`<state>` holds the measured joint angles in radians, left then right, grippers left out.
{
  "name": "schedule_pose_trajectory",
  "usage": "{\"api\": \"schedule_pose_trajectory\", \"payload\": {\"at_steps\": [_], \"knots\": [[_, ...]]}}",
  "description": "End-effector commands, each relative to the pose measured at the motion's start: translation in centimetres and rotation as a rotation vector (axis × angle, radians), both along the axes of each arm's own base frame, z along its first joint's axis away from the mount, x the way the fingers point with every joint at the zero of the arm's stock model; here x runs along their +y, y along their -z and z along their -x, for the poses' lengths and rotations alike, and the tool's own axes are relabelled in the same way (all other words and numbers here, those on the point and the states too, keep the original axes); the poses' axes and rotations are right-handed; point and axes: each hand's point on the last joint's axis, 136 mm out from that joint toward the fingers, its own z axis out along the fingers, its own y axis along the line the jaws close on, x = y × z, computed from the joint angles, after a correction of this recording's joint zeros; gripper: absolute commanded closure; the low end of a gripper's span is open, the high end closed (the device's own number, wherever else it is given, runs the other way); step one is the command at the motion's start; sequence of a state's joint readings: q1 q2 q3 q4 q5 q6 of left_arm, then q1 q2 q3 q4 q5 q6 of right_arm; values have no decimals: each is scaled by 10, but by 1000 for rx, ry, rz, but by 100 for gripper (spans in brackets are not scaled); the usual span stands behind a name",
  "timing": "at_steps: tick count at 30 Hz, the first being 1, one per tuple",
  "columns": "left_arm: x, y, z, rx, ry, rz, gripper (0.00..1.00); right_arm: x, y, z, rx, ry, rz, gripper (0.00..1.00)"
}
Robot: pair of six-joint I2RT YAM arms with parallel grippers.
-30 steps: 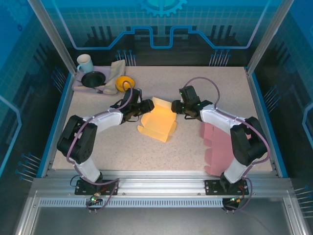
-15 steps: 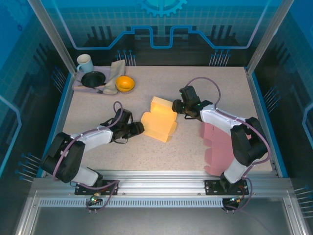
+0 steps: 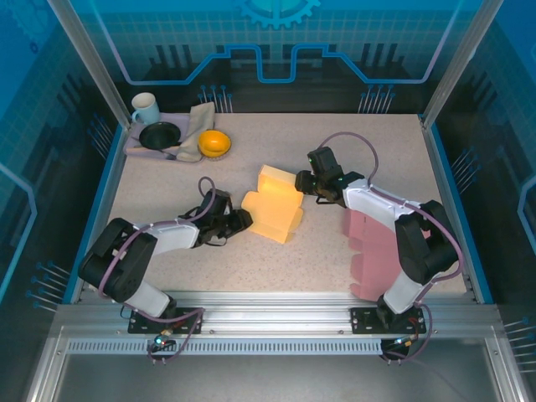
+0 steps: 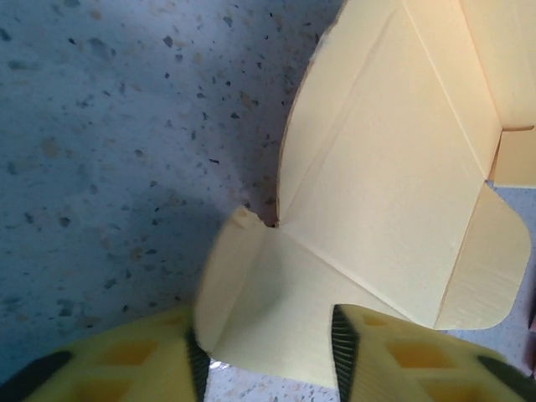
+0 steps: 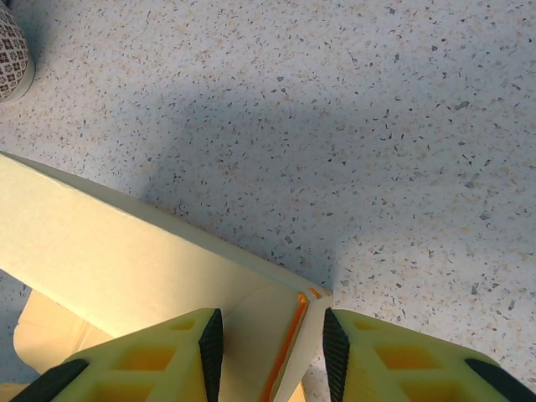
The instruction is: Fold the paper box
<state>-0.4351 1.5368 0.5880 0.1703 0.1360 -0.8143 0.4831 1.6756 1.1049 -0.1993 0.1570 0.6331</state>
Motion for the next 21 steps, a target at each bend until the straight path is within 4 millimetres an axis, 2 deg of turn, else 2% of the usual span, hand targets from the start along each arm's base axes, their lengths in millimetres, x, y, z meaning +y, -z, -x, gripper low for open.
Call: {"api": "schedule_pose_trajectory", "payload": {"at_steps": [1,5,9,13,16,21], "knots": [[-3,-10,-13,-60,-1,-7,71,-23,28,20,105,41,63,62],[-9,-29,-22,-134,58,-46,100,-18,19,18,84,19,1,59],[1,-55,-24,-168,97,-166,100,-25,-9,12,37,27,-81,54],[14,-93,-19,-198,201,-316,100,-41,-62,7,-49,19,-184,49],[25,-130,-19,-236,301,-451,100,-56,-101,13,-112,-7,-190,44],[51,-202,-22,-258,495,-751,100,-81,-146,37,-226,-29,-99,44]]}}
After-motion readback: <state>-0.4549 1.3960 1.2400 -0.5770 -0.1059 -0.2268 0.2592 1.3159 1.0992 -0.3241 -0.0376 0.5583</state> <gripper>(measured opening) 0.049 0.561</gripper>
